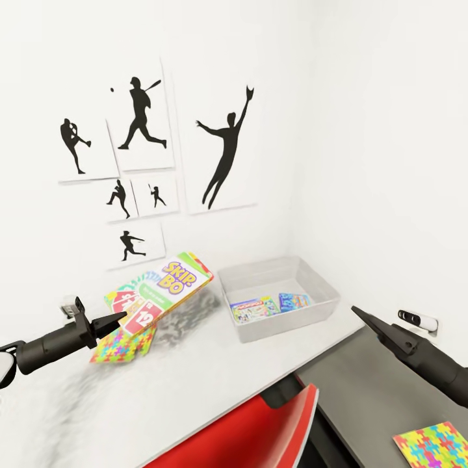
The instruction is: Put all the toys in the child's room - the three board games (two on the bed and one on the table), the two jigsaw puzzles on the table, and the tennis ball on the table - inside the toy box on the table in the child's room.
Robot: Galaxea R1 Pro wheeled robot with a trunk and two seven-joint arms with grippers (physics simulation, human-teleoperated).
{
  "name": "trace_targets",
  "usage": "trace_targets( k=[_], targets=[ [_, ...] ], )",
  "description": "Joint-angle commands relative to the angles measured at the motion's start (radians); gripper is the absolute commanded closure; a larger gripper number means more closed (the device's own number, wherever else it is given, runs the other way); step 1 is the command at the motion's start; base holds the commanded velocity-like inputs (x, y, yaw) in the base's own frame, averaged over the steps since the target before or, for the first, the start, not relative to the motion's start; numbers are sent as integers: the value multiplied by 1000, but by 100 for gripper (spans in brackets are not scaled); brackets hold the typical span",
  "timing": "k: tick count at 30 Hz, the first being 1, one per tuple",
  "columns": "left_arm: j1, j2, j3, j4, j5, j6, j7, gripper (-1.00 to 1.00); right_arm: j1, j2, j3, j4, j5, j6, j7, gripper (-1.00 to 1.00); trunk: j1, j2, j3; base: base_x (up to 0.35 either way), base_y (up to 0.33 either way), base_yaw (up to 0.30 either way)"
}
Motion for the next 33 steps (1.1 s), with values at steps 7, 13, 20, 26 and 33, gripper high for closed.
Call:
trace_targets(
  k=[7,13,20,26,33],
  targets=[
    [-1,0,1,0,-3,5,-5,100,-1,0,0,0,-5,7,0,-100,0,-1,10,87,22,0],
    [0,0,1,0,-2,5,-5,100,-1,0,0,0,-5,7,0,-100,0,-1,19,63,12,0],
    [0,0,1,0,-3,5,-5,100,0,0,0,0,-5,7,-1,-100,0,-1,20,93,1,0],
    [1,-1,1,0,-2,5,-5,100,-1,0,0,0,-5,7,-2,-100,0,-1,20,76,0,0],
    [1,-1,1,0,-1,5,-5,100,-1,0,0,0,-5,7,-2,-100,0,-1,20,41,0,0]
  ],
)
